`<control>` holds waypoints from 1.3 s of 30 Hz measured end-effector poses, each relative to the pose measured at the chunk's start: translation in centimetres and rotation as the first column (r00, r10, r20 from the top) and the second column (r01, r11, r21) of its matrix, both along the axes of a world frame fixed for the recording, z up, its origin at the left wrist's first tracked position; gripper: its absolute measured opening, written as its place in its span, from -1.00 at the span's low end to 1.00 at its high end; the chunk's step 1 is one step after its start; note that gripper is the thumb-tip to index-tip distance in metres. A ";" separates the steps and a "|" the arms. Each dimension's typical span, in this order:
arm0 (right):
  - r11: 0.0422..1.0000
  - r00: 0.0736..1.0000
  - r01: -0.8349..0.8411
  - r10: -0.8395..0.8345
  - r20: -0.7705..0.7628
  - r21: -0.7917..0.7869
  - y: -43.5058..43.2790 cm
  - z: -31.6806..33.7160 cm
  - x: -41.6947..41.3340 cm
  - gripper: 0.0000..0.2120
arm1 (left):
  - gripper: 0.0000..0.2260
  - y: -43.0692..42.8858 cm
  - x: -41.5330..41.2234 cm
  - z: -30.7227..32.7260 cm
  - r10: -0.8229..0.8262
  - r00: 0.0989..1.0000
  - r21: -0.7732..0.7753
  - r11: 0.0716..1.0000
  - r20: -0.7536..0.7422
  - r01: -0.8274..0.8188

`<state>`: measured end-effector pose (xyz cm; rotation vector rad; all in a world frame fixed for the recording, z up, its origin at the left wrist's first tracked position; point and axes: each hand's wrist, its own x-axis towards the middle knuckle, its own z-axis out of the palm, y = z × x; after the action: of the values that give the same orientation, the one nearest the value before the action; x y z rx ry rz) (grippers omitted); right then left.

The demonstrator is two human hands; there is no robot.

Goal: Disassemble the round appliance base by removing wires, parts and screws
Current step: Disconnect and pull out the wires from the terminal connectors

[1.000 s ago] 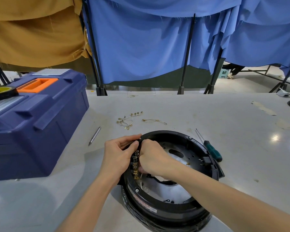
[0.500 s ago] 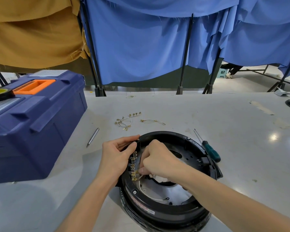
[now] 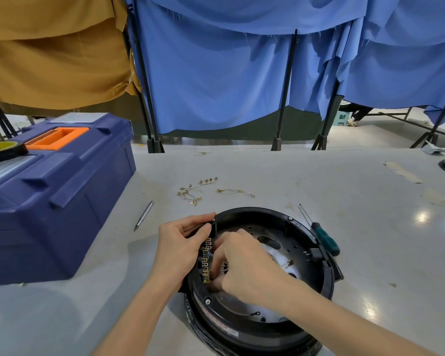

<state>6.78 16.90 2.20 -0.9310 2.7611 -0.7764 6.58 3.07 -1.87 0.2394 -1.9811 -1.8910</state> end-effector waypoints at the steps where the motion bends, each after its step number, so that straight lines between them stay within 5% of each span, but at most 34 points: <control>1: 1.000 0.999 -0.005 0.006 -0.033 0.020 -0.2 -0.1 0.0 -0.92 | -0.79 0.0 0.0 0.0 -0.001 1.000 -0.003 1.000 -0.003 0.001; 39: 0.999 0.999 -0.006 0.008 0.053 -0.045 -1.2 -0.7 -0.5 -0.86 | -0.78 -0.2 -0.3 -0.3 -0.028 0.999 0.031 0.999 -0.023 0.029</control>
<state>6.31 15.70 1.45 -0.9141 2.7042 -0.8521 6.29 2.85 -2.22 0.1990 -1.9512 -1.9351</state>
